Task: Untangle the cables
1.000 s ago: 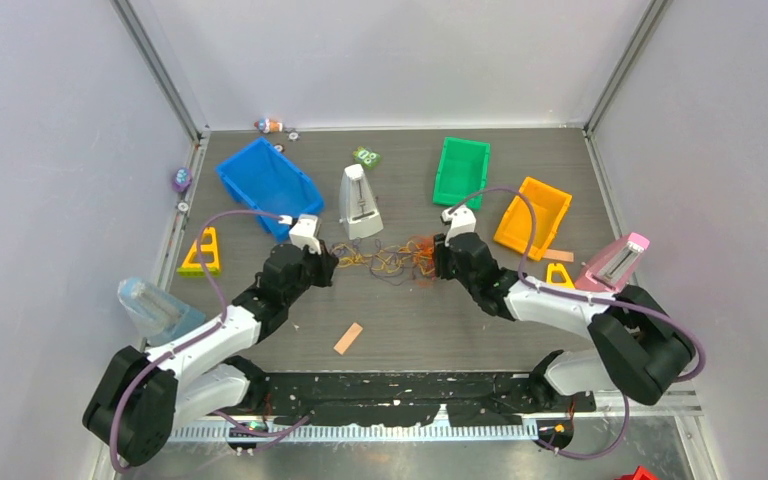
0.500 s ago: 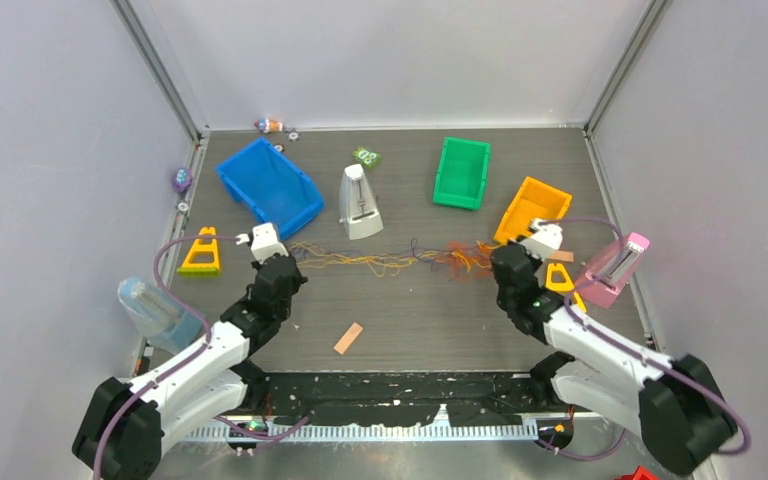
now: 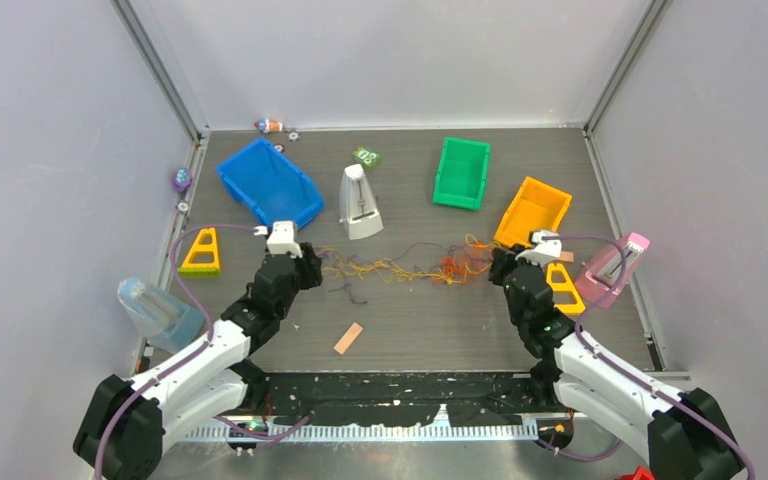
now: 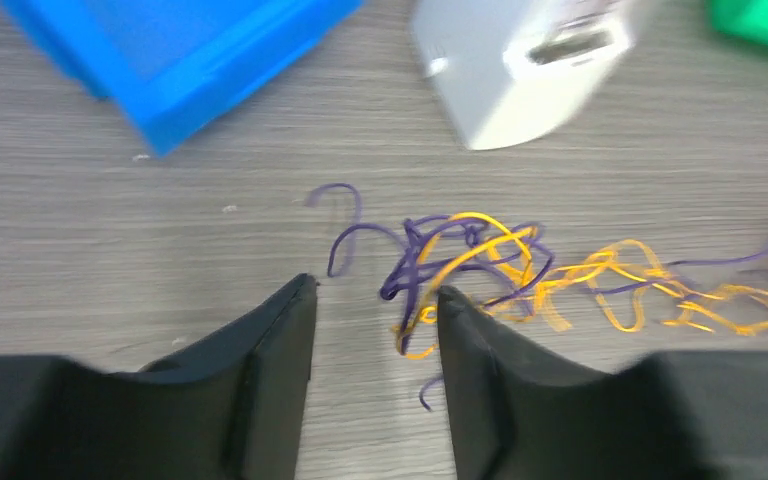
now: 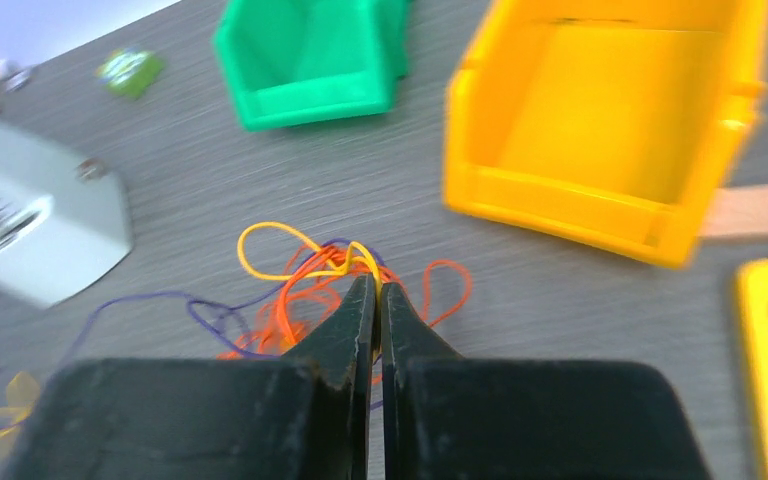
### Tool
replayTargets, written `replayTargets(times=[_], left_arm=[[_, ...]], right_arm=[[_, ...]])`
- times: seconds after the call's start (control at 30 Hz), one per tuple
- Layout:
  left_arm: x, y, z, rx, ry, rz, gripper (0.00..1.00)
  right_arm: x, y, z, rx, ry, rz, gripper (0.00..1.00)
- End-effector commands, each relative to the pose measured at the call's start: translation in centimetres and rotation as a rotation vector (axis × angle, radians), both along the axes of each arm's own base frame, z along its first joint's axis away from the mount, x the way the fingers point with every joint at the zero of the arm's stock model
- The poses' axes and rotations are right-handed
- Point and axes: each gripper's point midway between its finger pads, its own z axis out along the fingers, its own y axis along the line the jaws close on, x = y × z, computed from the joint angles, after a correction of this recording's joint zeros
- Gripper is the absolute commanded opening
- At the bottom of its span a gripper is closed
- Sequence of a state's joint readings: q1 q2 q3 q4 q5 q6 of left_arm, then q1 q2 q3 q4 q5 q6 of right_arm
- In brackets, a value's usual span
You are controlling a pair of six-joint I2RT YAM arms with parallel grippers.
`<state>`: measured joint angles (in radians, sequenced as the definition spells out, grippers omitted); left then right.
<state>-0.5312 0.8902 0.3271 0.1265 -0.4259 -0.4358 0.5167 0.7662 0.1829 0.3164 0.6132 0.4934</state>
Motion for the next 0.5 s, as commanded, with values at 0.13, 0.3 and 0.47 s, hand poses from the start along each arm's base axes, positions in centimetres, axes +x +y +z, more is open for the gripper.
replayTargets(times=[0.13,0.3,0.47], left_arm=[[-0.8,-8.0,6.0,-0.109,-0.258,-0.467,0.76],[-3.4,-12.9,7.1,-0.156,-0.299,-0.772,0.8],[-5.2,-17.6,6.8,-0.193,-0.244,-1.011,0.82]], right_arm=[[-0.6,9.7,5.8,0.018,-0.243,0.566,0.06],[-3.2,13.2,7.4,0.065,-0.34,0.802,0.05],[-5.0,16.0,8.0,0.101,-0.37,0.986,0.05]])
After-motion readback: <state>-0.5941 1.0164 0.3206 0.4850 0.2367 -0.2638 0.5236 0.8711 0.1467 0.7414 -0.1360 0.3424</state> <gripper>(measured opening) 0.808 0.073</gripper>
